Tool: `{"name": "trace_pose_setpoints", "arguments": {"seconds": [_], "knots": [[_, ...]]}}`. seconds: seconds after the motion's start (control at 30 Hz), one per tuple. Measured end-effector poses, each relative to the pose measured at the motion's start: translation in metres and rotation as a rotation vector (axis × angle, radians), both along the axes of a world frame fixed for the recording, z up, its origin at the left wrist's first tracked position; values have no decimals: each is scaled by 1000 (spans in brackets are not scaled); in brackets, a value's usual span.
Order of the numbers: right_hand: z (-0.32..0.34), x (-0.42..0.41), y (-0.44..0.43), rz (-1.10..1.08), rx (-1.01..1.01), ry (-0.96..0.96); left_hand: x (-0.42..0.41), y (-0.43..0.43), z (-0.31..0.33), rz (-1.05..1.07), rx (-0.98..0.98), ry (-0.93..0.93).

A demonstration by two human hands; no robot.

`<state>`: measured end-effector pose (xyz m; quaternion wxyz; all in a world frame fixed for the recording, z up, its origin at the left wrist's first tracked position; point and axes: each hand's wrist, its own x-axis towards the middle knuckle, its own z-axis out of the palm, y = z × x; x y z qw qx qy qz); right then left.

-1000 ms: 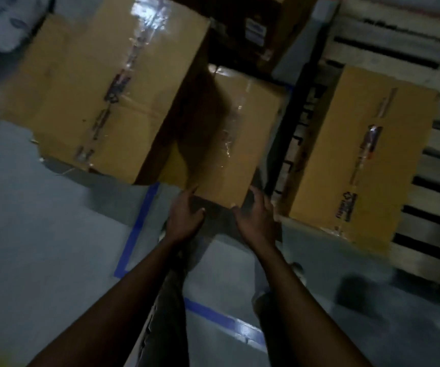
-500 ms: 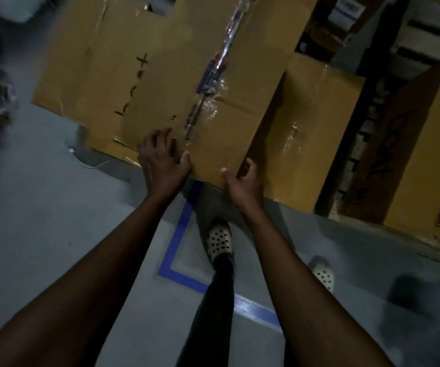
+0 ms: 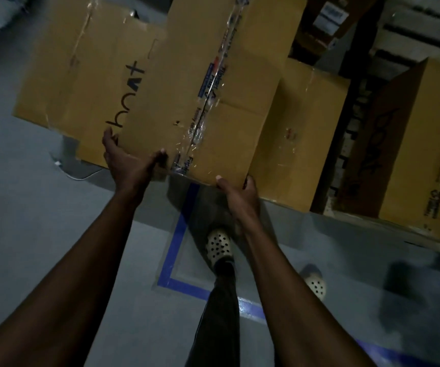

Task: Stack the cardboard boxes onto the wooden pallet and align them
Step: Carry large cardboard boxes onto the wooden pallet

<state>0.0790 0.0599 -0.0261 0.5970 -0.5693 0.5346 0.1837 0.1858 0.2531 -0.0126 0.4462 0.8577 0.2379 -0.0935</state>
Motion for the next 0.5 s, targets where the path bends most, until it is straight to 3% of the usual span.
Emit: {"name": "trace_pose_setpoints", "arguments": {"seconds": [0.07,0.17,0.3,0.4,0.5], "knots": [[10,-8,-10,-43,-93,-44,-5,-9,14,70,-96,-29],[38,-23,-37,-144,-153,-147,-11,-32,51,301,-387,-37],[97,-46,-79,-257,-235,-374,-24,-65,110,273,-540,-101],[146,-58,-109,-355,-334,-474,-43,-100,162,240,-551,-194],[193,-84,-140,-364,-418,-501,-65,-141,216,190,-437,-210]]}}
